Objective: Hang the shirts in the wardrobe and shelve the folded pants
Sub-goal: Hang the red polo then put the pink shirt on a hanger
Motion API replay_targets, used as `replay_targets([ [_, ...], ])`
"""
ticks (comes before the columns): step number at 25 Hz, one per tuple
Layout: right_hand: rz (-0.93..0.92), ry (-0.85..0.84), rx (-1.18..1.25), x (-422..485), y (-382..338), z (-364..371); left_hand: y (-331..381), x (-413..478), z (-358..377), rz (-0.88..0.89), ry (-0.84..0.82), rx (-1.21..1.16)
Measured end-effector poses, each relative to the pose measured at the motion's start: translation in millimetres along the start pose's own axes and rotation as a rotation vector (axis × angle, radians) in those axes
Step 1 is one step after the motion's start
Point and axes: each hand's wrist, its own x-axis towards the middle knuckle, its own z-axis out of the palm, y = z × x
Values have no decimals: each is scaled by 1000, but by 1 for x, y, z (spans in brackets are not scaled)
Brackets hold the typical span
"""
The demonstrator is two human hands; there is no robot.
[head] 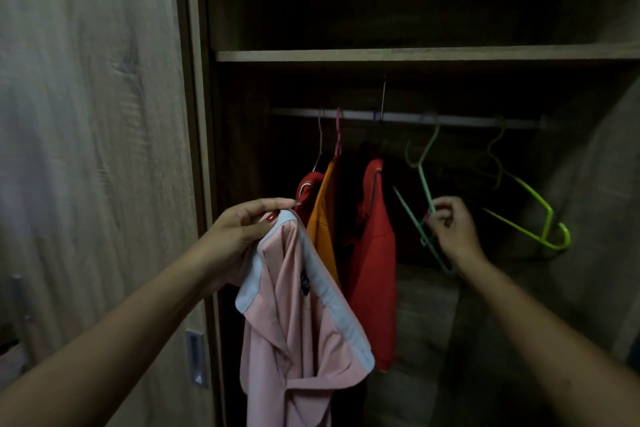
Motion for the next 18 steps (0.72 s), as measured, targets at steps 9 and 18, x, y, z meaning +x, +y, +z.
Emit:
replay_targets([
  [9, -122, 162, -195, -76, 69, -14, -7, 10, 18, -60, -36, 17],
  [18, -73, 253, 370, -96, 2, -35, -9, 17, 39, -65, -45, 51],
])
